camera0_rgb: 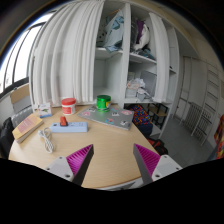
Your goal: Unplug charger
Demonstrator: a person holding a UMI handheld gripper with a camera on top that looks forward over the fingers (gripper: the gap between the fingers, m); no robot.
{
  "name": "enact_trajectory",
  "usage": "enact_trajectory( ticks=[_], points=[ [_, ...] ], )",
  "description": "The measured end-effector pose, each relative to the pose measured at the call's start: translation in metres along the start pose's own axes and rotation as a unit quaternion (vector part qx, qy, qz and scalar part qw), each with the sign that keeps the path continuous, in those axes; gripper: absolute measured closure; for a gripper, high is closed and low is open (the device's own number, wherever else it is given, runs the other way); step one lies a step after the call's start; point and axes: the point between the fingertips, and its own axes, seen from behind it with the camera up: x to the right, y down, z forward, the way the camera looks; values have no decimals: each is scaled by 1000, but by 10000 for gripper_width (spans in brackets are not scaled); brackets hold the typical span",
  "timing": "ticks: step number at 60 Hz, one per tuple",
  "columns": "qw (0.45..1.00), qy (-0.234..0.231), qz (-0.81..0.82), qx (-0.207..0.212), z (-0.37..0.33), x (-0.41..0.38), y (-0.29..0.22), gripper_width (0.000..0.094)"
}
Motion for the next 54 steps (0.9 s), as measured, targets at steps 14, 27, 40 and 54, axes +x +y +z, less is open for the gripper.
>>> enact_trajectory(
  ticks=[14,27,40,54],
  points=[
    [1000,-25,-14,1,23,-47,-5,105],
    [996,-83,-23,-9,64,-129,-9,103],
    [991,-128,-41,-9,129,-211,-22,108],
    [991,-133,-14,14,172,-225,-39,154]
  ],
)
